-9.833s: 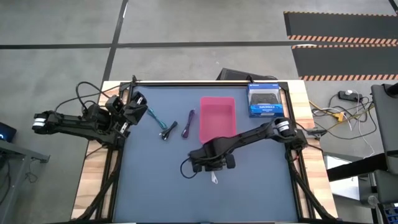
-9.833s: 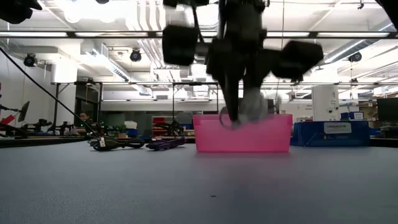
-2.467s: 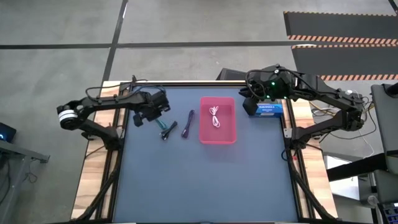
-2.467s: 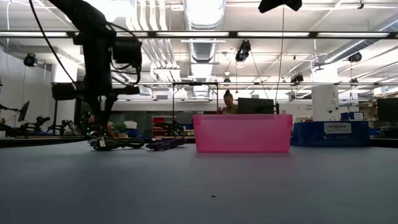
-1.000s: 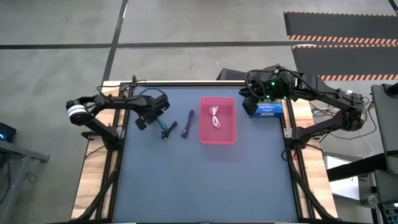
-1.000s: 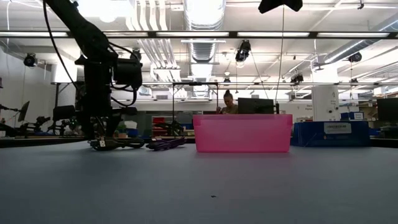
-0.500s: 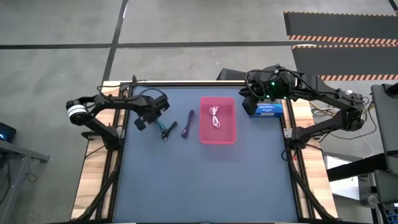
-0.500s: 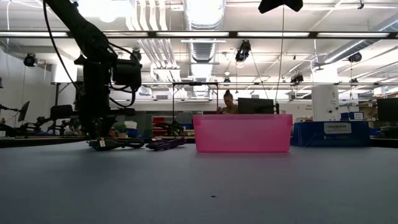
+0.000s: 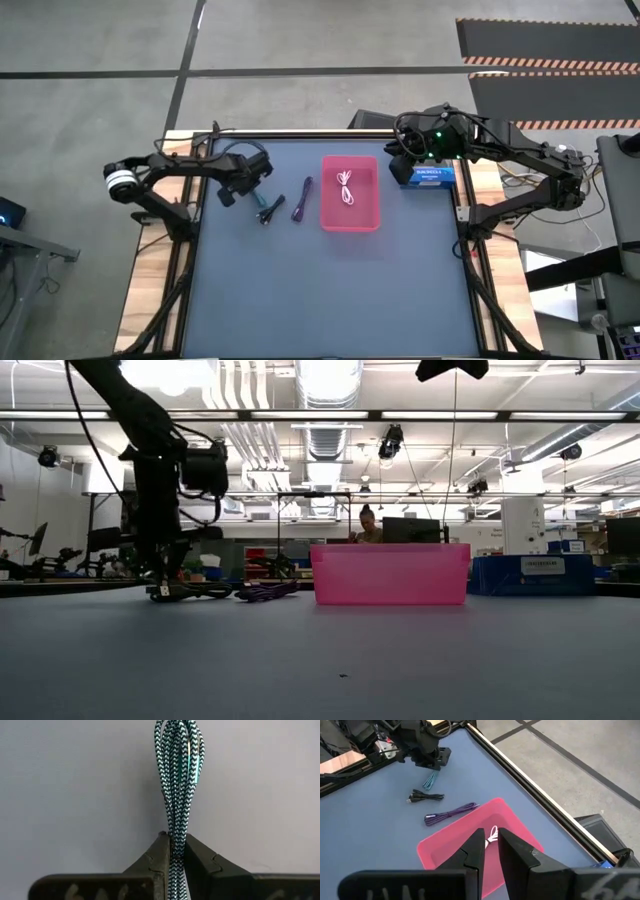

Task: Pick and place USB-C Cables
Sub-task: Put the blue USB cable into the red bin

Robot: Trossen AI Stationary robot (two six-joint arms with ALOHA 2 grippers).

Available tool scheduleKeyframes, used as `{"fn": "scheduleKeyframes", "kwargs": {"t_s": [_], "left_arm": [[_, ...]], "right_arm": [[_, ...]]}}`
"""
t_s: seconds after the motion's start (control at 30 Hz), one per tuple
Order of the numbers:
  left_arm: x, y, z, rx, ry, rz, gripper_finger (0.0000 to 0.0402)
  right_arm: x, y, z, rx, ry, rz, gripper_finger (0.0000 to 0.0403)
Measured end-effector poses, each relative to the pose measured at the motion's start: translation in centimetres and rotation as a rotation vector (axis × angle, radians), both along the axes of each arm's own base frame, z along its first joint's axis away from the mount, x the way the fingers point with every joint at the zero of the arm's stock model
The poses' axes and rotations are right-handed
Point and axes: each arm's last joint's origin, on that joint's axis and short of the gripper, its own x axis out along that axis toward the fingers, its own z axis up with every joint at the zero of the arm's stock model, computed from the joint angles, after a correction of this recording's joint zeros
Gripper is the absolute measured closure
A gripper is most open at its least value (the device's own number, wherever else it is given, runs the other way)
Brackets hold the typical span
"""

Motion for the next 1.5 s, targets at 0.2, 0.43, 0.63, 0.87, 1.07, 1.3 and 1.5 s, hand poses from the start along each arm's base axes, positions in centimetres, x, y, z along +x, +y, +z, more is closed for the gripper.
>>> {"fn": "scheduleKeyframes", "kwargs": {"t_s": [0.2,0.43,0.63,0.87,1.07,1.3,1.5], "left_arm": [[0.0,-0.4,2.3,0.115,-0.073,-0.068,0.038],[1.0,-1.0,6.3,0.368,-0.219,-0.368,0.0379],[2.7,-2.4,10.9,0.761,-0.394,-0.704,0.0379],[3.7,-4.2,14.6,1.083,-0.584,-0.855,0.0379],[4.5,-5.4,16.0,1.234,-0.729,-0.945,0.0379],[5.7,-6.3,16.9,1.33,-0.814,-0.956,0.0379],[7.2,-6.9,16.8,1.366,-0.834,-0.998,0.0379]], "right_arm": [[0.0,0.1,0.0,0.013,-0.004,0.017,0.036],[0.1,0.2,0.0,0.05,-0.015,0.07,0.036],[0.5,0.2,-0.1,0.05,-0.021,0.097,0.036],[2.3,0.2,0.5,0.068,-0.147,0.231,0.036],[4.2,0.0,0.9,0.061,-0.263,0.323,0.0346],[5.9,-0.3,1.0,0.038,-0.343,0.369,0.0287],[7.4,-0.7,1.1,-0.048,-0.408,0.4,0.0232]]}}
